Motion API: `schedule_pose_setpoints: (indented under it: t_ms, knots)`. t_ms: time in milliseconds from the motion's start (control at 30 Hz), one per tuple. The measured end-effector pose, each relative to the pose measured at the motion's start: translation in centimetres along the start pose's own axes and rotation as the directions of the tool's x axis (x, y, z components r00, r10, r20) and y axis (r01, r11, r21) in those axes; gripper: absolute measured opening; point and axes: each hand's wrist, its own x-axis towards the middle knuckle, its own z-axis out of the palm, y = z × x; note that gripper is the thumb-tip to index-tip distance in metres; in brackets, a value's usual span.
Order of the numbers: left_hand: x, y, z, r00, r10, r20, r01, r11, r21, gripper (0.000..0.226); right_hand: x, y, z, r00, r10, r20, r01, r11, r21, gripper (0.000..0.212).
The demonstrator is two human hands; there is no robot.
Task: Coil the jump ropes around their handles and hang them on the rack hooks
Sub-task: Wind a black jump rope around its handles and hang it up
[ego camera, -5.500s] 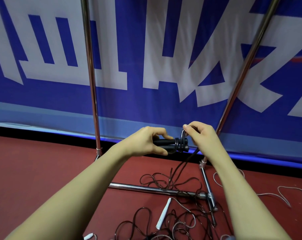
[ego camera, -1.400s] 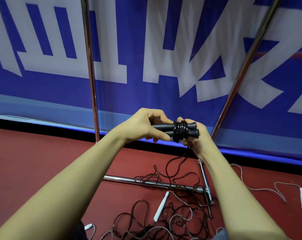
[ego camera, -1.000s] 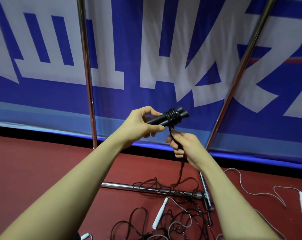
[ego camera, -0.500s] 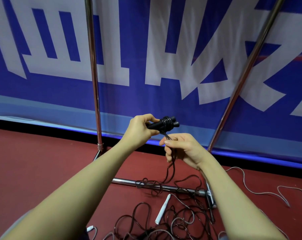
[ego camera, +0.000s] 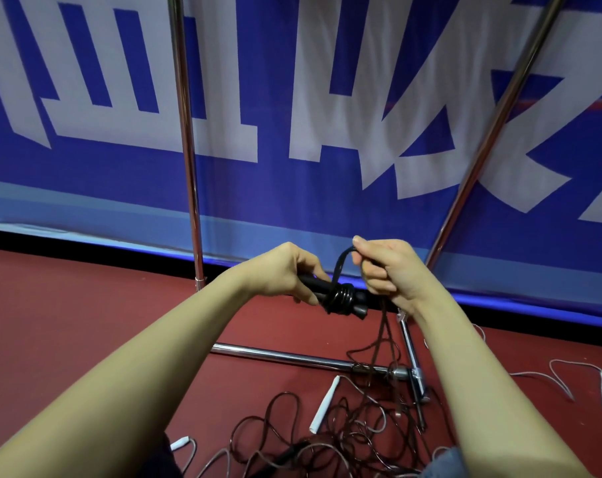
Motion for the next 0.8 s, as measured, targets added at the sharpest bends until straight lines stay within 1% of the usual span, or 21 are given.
schedule_pose_setpoints:
  t_ms: [100,200,300,367,433,500,600,700,800]
  knots:
    - [-0.4,0.9,0.2,0.998,0.017,0.058,-0.013,0.998,-0.060,0.027,0.3,0.2,-0.5,0.997,-0.025,-0.079,0.022,0.999,-0.042,0.038]
    - [-0.7,1.9,0.2,0.997,0.049,0.053,-0.042,0.991,-0.127,0.028,0.5,0.6,-0.8,0.991,-0.042,-0.130,0.036,0.998,-0.049,0.037]
    - [-0.9,2.5,-0.2,0.996,0.086,-0.029,-0.090,0.966,-0.244,0.035,0.3,0.6,-0.7,0.984,-0.045,-0.171,0.029,0.995,-0.095,0.037]
    - [-0.9,2.8,-0.5,0.988,0.113,-0.109,-0.140,0.948,-0.286,0.039,0.5,0.6,-0.4,0.980,-0.024,-0.198,0.001,0.993,-0.117,0.036]
    - [-0.7,3.1,-0.5,0.973,0.117,-0.198,-0.181,0.921,-0.345,0.037,0.8,0.6,0.0,0.967,-0.004,-0.254,-0.031,0.990,-0.134,0.035]
    - [-0.3,3.5,0.0,0.954,0.082,-0.287,-0.206,0.877,-0.435,0.031,1.0,0.9,0.3,0.970,-0.041,-0.238,0.013,0.993,-0.117,0.033]
    - [0.2,3.7,0.5,0.924,0.003,-0.382,-0.215,0.832,-0.512,0.028,0.9,1.2,0.3,0.985,-0.070,-0.157,0.053,0.992,-0.115,0.035]
    - [0.6,3.5,0.3,0.917,-0.029,-0.397,-0.209,0.813,-0.543,0.027,1.0,1.6,0.5,0.993,-0.033,-0.115,0.022,0.995,-0.099,0.038]
    - [0.7,3.4,-0.1,0.911,-0.035,-0.410,-0.208,0.821,-0.532,0.026,1.1,1.9,0.7,0.995,-0.011,-0.098,0.003,0.997,-0.081,0.039]
